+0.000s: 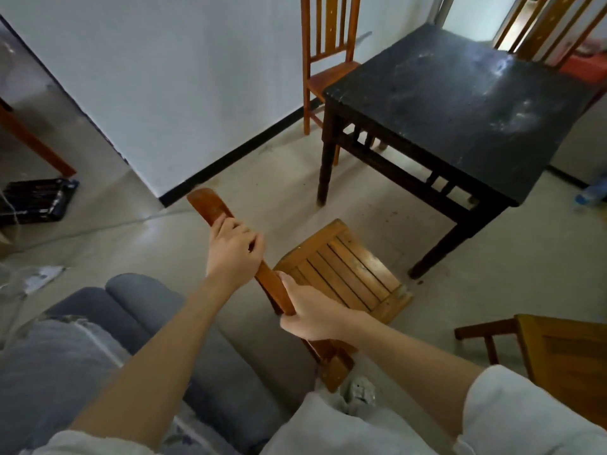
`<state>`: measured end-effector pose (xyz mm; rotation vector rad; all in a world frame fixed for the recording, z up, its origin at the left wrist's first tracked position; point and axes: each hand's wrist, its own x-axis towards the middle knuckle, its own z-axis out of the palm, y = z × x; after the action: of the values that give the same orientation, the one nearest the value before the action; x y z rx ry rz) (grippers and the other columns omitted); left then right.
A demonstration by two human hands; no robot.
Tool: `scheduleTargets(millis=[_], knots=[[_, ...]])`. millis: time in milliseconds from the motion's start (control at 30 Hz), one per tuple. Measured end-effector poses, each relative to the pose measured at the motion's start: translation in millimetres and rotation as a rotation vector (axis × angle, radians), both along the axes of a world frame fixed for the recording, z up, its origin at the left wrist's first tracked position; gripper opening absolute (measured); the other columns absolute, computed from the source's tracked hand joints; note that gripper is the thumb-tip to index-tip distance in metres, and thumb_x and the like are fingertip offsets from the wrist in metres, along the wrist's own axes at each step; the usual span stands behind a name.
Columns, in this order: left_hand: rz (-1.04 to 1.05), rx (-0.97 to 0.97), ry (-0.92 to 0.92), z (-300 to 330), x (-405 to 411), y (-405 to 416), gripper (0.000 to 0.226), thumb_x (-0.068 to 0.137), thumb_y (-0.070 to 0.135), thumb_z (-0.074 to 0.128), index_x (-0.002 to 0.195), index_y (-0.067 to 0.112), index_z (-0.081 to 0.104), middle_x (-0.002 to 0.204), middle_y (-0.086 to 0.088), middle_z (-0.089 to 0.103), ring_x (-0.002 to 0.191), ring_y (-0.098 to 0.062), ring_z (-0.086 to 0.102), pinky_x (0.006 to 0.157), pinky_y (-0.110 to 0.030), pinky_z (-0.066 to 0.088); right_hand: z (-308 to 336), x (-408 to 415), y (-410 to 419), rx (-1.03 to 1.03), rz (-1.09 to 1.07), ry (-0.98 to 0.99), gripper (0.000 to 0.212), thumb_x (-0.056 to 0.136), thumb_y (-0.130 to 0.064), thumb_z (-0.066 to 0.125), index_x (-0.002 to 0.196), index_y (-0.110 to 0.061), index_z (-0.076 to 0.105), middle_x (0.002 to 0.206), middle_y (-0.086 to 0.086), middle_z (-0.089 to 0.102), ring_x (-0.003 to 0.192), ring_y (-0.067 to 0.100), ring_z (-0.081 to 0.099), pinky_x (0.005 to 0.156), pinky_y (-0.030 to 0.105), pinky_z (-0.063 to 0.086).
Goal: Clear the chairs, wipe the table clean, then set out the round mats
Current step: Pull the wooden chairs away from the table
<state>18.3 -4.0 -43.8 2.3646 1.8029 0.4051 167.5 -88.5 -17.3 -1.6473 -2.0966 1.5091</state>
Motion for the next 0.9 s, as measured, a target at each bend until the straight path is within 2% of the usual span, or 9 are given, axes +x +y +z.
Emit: scheduleTargets(millis=[100, 167, 267, 333, 433, 567, 667, 767, 900], knots=[[0.016, 0.040, -0.047, 0.7, 17.2, 7.7, 0.038, 0.096, 0.025, 0.041, 0.065, 0.017, 0.061, 0.076, 0.003, 0.060, 0.095, -0.019, 0.053, 0.113, -0.038, 0.019, 6.1, 22.1, 12.8, -0.023, 0.016, 0.013, 0.066, 0.091, -0.014, 0.049, 0.145, -0.014, 0.012, 0.060, -0.002, 0.046, 0.045, 0.007, 0.043, 0.041, 0.014, 0.033], [-0.010, 0.029, -0.016, 4.6, 30.1, 15.5, 0.036, 0.095, 0.027, 0.036, 0.063, 0.023, 0.052, 0.075, 0.006, 0.055, 0.096, -0.018, 0.053, 0.113, -0.039, 0.020, 13.2, 35.2, 23.7, -0.034, 0.005, 0.012, 0.062, 0.091, -0.012, 0.048, 0.144, -0.013, 0.015, 0.066, 0.000, 0.050, 0.051, 0.010, 0.047, 0.045, 0.014, 0.038], [-0.082, 0.023, -0.015, 12.2, 50.8, 23.5, 0.031, 0.094, 0.028, 0.035, 0.065, 0.025, 0.046, 0.081, 0.001, 0.062, 0.097, -0.019, 0.053, 0.112, -0.040, 0.022, 24.8, 60.7, 35.7, -0.005, 0.016, -0.028, 0.060, 0.092, -0.012, 0.048, 0.143, -0.011, 0.017, 0.090, 0.009, 0.058, 0.069, 0.016, 0.056, 0.063, 0.021, 0.046], [-0.115, 0.030, -0.012, 14.4, 62.7, 23.0, 0.031, 0.094, 0.029, 0.036, 0.067, 0.025, 0.050, 0.084, 0.000, 0.064, 0.096, -0.020, 0.053, 0.110, -0.039, 0.025, 27.9, 80.6, 39.7, 0.030, 0.044, -0.105, 0.060, 0.094, -0.015, 0.047, 0.144, -0.011, 0.016, 0.113, 0.011, 0.058, 0.093, 0.021, 0.059, 0.079, 0.025, 0.046], [-0.164, 0.054, -0.027, 13.5, 85.1, 17.9, 0.034, 0.094, 0.031, 0.038, 0.070, 0.021, 0.061, 0.081, 0.001, 0.064, 0.091, -0.019, 0.055, 0.099, -0.037, 0.030, 25.0, 113.4, 37.3, 0.097, 0.051, -0.239, 0.063, 0.094, -0.021, 0.049, 0.146, -0.016, 0.013, 0.133, 0.008, 0.048, 0.117, 0.025, 0.051, 0.093, 0.031, 0.041], [-0.191, 0.093, -0.040, 1.7, 104.8, 8.9, 0.043, 0.093, 0.038, 0.033, 0.069, 0.017, 0.061, 0.075, 0.001, 0.064, 0.081, -0.020, 0.057, 0.083, -0.036, 0.037, 12.5, 145.7, 18.5, 0.276, -0.039, -0.464, 0.056, 0.090, -0.031, 0.054, 0.139, -0.026, 0.028, 0.132, -0.001, 0.048, 0.112, 0.021, 0.052, 0.095, 0.041, 0.045], [-0.221, 0.083, -0.085, -8.9, 118.5, 0.8, 0.041, 0.092, 0.041, 0.029, 0.076, 0.018, 0.060, 0.080, 0.002, 0.063, 0.082, -0.020, 0.057, 0.083, -0.035, 0.040, 2.0, 175.1, -3.4, 0.446, -0.193, -0.630, 0.041, 0.090, -0.037, 0.053, 0.127, -0.026, 0.042, 0.123, -0.004, 0.051, 0.110, 0.017, 0.050, 0.095, 0.034, 0.037], [-0.211, 0.114, -0.128, -14.1, 141.8, -11.8, 0.037, 0.093, 0.036, 0.031, 0.083, 0.018, 0.062, 0.085, -0.001, 0.064, 0.086, -0.020, 0.058, 0.091, -0.040, 0.041, -6.2, 207.6, -17.8, 0.548, -0.369, -0.741, 0.036, 0.085, -0.051, 0.053, 0.107, -0.023, 0.052, 0.103, -0.004, 0.058, 0.092, 0.014, 0.054, 0.075, 0.027, 0.038], [-0.213, 0.263, -0.145, -24.3, 151.6, -11.5, 0.032, 0.091, 0.028, 0.038, 0.077, 0.014, 0.063, 0.078, -0.003, 0.064, 0.080, -0.023, 0.060, 0.091, -0.039, 0.040, -24.3, 223.0, -22.6, 0.726, -0.382, -0.778, 0.047, 0.077, -0.064, 0.052, 0.086, -0.017, 0.055, 0.078, -0.003, 0.059, 0.063, 0.011, 0.052, 0.053, 0.022, 0.032]])
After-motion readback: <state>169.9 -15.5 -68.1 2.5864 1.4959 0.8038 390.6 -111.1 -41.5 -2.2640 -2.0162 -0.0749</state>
